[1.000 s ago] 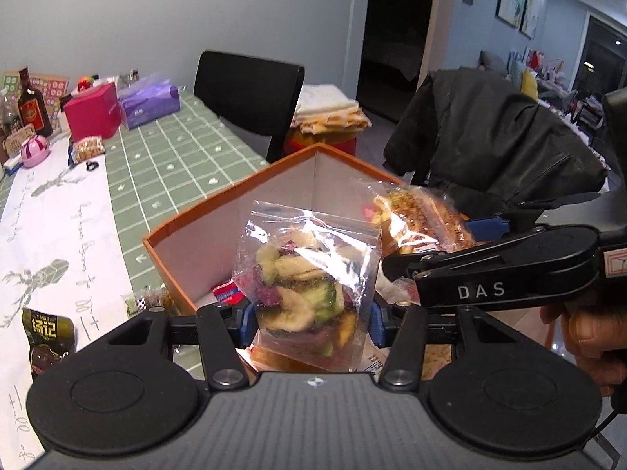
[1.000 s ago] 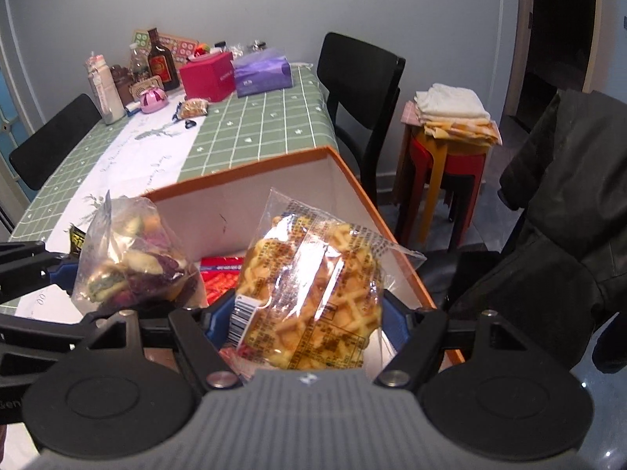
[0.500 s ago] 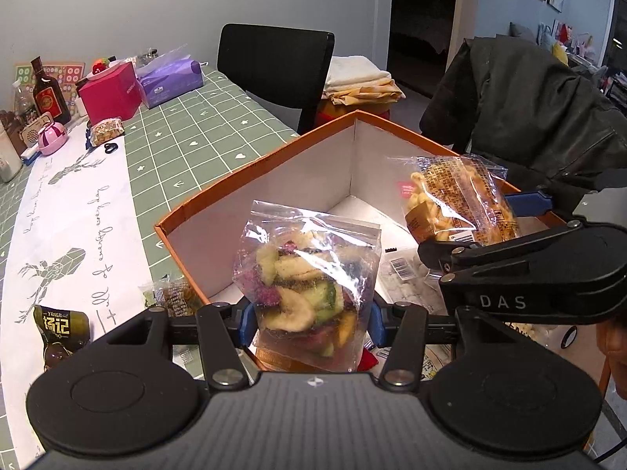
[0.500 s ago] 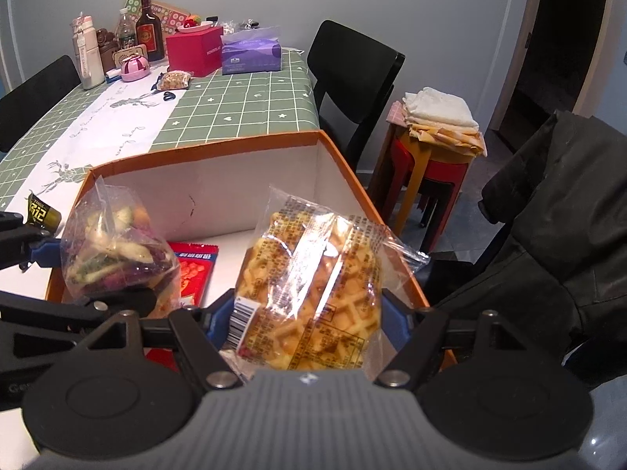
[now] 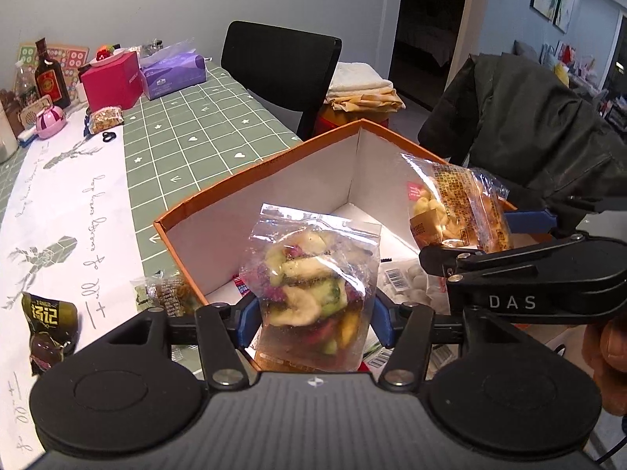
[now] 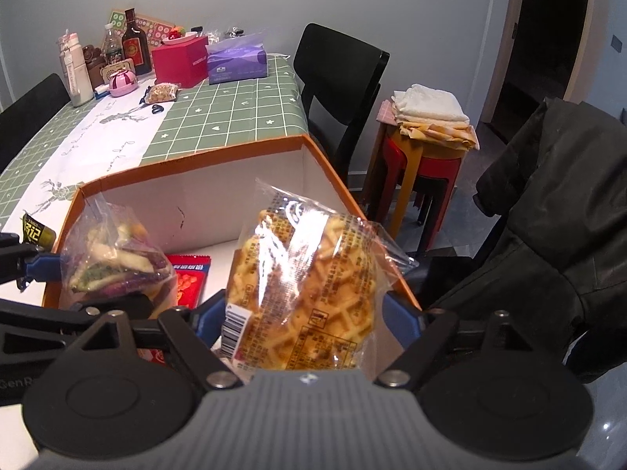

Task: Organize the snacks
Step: 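Lower both snacks into the box and open both tools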

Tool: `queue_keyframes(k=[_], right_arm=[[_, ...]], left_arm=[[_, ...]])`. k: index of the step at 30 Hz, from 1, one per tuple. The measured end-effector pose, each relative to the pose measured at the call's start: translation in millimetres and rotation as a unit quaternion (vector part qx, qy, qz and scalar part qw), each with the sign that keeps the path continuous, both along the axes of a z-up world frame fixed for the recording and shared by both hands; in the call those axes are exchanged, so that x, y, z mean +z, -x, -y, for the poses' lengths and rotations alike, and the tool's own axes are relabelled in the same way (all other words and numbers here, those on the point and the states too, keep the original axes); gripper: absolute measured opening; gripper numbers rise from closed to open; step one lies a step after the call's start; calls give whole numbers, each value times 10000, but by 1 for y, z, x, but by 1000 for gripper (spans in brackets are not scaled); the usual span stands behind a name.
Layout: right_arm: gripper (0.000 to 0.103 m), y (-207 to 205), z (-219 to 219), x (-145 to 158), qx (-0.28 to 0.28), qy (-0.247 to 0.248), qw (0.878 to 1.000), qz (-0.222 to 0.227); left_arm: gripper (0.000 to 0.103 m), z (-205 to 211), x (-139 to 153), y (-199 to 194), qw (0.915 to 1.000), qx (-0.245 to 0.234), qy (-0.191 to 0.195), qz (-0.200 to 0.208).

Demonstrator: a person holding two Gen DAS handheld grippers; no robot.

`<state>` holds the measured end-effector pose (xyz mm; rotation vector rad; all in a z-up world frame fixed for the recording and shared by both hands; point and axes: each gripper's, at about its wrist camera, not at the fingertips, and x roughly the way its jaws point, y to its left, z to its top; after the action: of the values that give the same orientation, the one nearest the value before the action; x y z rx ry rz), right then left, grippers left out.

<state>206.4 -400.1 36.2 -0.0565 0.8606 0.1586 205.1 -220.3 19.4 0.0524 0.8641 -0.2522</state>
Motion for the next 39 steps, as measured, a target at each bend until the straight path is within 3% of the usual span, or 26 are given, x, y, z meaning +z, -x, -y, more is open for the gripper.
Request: queue_keyframes(k=[6,8,13,26,39], right_arm=[[86,-2,16,8,-246,-759,9968,43],[88,-1,18,11,-294,-952,9950,79],[95,2,20,19,-384,-1146,9923,272],[95,10,11,26,-254,-1122,9928,339],[95,20,-20,40,-28,-1070,9933,435]], left_arm=[[75,-17,8,-1,9965,248,803,-14],[84,-21,14,0,9951,333,920,137],[86,-20,26,3,9943,291,949,378],[86,-18,41,18,9955,128,710,620],[86,-57,57,37,9948,378,585,748]])
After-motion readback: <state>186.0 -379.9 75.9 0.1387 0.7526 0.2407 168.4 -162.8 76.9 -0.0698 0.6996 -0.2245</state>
